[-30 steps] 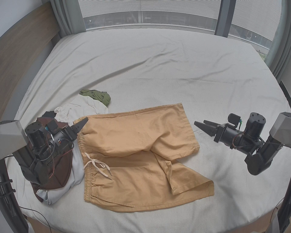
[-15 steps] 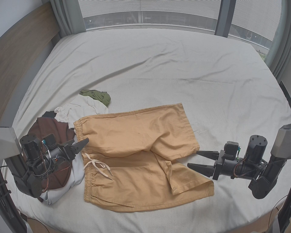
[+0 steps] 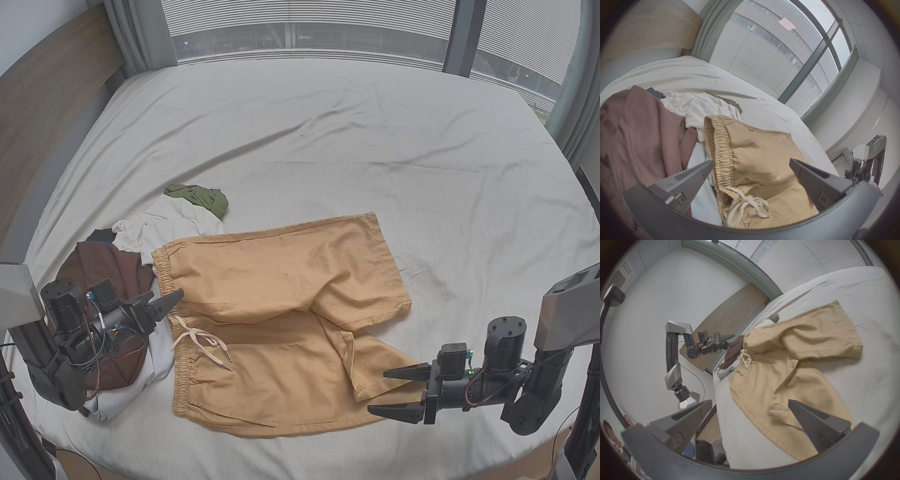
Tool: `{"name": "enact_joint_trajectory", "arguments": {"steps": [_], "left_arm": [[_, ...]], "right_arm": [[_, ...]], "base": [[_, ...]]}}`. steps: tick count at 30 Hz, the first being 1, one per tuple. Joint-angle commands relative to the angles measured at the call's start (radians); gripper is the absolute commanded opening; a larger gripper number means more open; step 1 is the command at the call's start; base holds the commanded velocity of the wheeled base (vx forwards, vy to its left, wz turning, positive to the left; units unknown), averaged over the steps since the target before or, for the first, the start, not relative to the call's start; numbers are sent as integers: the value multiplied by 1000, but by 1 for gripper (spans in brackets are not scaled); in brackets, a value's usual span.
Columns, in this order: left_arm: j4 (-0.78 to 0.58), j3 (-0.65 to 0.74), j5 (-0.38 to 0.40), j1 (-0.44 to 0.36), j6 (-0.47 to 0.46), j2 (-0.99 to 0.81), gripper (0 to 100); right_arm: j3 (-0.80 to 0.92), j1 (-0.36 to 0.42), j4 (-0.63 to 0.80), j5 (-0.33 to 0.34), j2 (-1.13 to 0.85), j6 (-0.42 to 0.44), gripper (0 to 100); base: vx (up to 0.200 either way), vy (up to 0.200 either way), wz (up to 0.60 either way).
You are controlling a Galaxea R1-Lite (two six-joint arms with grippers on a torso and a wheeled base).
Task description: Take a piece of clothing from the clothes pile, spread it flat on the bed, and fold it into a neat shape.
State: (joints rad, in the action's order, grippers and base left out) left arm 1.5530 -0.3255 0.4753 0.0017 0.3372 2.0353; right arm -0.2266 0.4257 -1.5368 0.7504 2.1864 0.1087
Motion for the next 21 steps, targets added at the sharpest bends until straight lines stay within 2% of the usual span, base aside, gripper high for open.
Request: {"name": "enact_joint_trajectory", "arguments": {"steps": [1,5,21], "left_arm": [[1,0,-1,-9,0,2,100],[2,0,-1,-14,0,0,100],[2,-3,0,-28,2,-1,100]], "right_arm": [[-123,28,50,1,89,-4,100],[-168,27,156,-8,75,-4,100],[-237,19,213,-17,116,-15,100]], "base": [[0,0,0],[0,0,0],[0,0,0]]}}
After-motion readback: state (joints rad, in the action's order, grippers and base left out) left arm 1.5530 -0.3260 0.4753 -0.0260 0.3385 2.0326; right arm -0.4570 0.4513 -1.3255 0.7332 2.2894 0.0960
